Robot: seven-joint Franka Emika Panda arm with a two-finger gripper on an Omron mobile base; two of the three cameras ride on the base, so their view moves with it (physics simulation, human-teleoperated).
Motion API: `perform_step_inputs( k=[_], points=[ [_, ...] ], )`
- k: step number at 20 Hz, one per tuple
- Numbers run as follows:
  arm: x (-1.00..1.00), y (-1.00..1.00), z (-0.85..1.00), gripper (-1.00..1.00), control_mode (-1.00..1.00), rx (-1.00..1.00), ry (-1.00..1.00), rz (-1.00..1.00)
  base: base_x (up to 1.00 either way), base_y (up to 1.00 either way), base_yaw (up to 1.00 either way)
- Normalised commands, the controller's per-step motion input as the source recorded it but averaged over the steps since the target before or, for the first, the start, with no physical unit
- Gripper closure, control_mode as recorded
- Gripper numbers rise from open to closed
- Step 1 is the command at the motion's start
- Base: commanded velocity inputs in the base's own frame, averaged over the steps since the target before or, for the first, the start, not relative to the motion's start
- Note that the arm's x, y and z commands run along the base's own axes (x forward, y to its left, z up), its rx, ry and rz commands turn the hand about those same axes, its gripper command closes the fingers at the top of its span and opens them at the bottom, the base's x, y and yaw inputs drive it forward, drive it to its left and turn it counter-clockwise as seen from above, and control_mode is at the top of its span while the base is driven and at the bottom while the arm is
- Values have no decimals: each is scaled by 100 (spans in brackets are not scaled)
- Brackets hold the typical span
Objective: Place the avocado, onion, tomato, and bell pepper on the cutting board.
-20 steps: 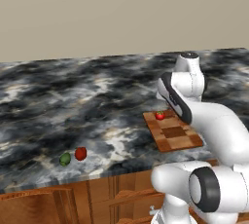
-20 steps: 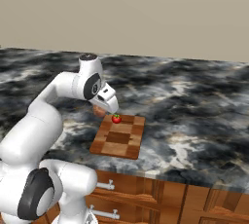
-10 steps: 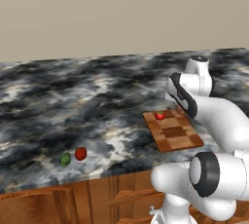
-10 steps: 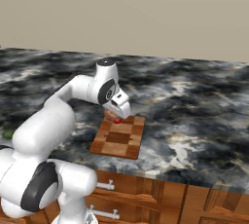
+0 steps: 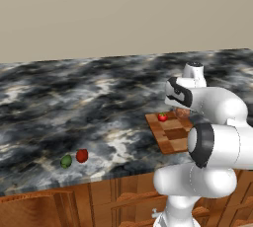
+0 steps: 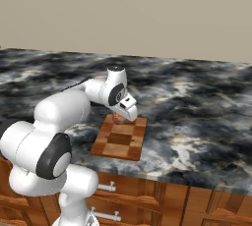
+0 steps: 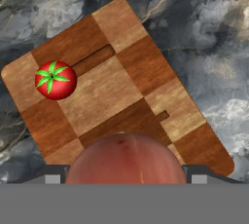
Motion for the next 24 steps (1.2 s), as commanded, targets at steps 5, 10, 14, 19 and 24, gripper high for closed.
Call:
perform_step_inputs(
  k=[5,10,14,19,24],
  points=[
    [43,-29,-29,100,-100,3,10,0,0,0,0],
    [34,-22,-30,100,-100,5,5,0,0,0,0],
    [27,-21,-26,100,-100,4,3,0,0,0,0],
    [25,-8,-30,100,-100,2,5,0,0,0,0],
    [22,2,-34,100,-100,0,8,0,0,0,0]
  ],
)
